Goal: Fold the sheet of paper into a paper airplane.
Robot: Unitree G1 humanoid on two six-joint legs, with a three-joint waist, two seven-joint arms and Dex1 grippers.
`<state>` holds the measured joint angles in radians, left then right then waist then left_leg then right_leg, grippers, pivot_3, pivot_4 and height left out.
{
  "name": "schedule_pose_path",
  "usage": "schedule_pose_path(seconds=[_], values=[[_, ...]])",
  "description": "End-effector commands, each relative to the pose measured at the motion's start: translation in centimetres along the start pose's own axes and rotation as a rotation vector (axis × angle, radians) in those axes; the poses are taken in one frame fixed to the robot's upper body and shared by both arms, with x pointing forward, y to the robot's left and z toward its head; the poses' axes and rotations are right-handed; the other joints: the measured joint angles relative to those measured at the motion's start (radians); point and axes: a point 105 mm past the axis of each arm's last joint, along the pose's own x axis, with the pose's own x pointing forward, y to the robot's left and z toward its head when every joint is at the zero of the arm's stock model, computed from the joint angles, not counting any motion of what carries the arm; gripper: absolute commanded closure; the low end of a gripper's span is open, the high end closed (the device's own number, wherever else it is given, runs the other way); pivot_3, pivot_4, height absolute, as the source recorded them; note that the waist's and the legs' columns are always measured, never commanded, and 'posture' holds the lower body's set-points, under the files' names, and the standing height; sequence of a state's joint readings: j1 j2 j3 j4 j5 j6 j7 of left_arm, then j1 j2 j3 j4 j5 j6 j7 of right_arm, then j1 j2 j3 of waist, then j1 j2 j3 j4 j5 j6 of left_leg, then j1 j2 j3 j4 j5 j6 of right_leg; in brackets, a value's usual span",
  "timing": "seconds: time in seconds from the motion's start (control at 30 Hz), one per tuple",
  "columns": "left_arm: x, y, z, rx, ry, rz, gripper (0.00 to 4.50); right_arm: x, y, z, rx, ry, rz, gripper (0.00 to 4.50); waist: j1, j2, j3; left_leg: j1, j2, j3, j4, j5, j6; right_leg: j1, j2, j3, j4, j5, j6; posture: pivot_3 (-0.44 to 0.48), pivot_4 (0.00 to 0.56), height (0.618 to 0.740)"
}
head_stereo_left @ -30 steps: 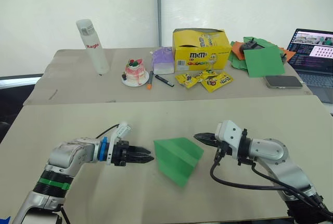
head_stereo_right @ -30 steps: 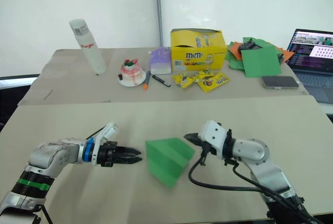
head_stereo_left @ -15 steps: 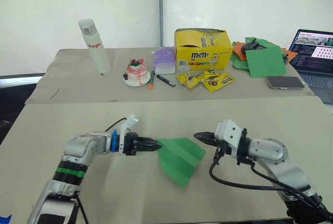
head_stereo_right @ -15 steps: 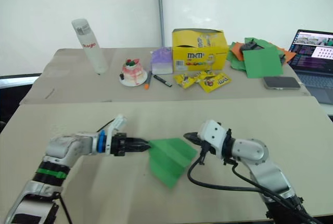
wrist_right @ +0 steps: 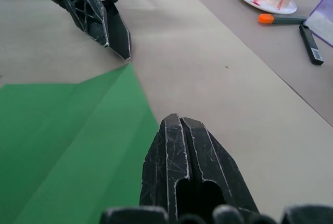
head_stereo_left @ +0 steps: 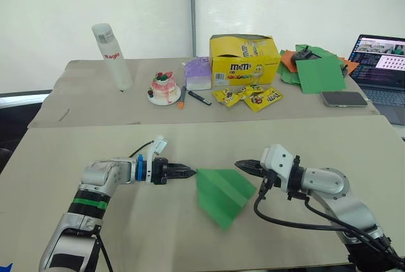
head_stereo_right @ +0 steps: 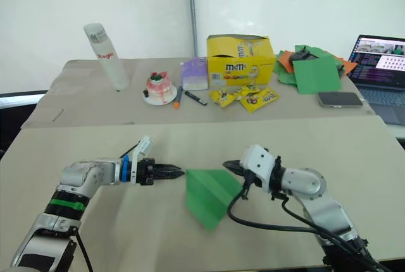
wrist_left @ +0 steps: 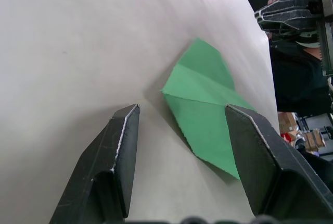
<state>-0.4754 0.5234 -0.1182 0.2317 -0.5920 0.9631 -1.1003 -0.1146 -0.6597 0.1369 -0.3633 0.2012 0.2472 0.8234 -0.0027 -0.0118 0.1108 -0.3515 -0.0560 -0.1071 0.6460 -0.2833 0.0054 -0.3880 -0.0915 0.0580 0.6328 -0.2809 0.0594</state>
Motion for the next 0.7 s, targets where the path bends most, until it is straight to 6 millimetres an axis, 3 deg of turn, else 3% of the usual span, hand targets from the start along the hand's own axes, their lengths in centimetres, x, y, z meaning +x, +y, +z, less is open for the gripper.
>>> schedule_pose_path(seconds=[0.03,0.27,0.57,0.7], values=[[1.0,-0.6,0.5,0.012,-0.004,-0.032,1.73,-0.2,-0.7,1.6,-0.038,-0.045,-0.029,4.5,0.003,0.0,0.0,0.0,0.0,0.0,0.0,0.0,0.0,0.0,0.0,0.0,0.0,0.0,0.0,0.0,0.15,0.74],[2.1,-0.8,0.1,0.0,0.026,-0.074,1.73,-0.3,-1.0,1.6,-0.045,-0.043,-0.043,4.5,0.005,0.0,0.0,0.0,0.0,0.0,0.0,0.0,0.0,0.0,0.0,0.0,0.0,0.0,0.0,0.0,0.15,0.74],[2.5,-1.4,0.7,0.001,0.002,-0.13,4.49,-0.4,-1.4,1.7,-0.054,-0.043,-0.057,4.5,0.006,0.0,0.0,0.0,-0.001,0.0,0.0,0.001,-0.001,0.0,0.0,0.0,0.0,0.0,0.0,0.0,0.15,0.74],[1.5,-1.3,1.6,-0.039,-0.092,-0.114,4.49,-0.4,-2.2,2.0,-0.068,-0.052,-0.071,4.5,0.001,0.0,0.0,0.0,0.0,0.0,0.0,0.001,-0.001,0.0,0.0,0.0,0.001,0.0,0.0,0.0,0.15,0.74]])
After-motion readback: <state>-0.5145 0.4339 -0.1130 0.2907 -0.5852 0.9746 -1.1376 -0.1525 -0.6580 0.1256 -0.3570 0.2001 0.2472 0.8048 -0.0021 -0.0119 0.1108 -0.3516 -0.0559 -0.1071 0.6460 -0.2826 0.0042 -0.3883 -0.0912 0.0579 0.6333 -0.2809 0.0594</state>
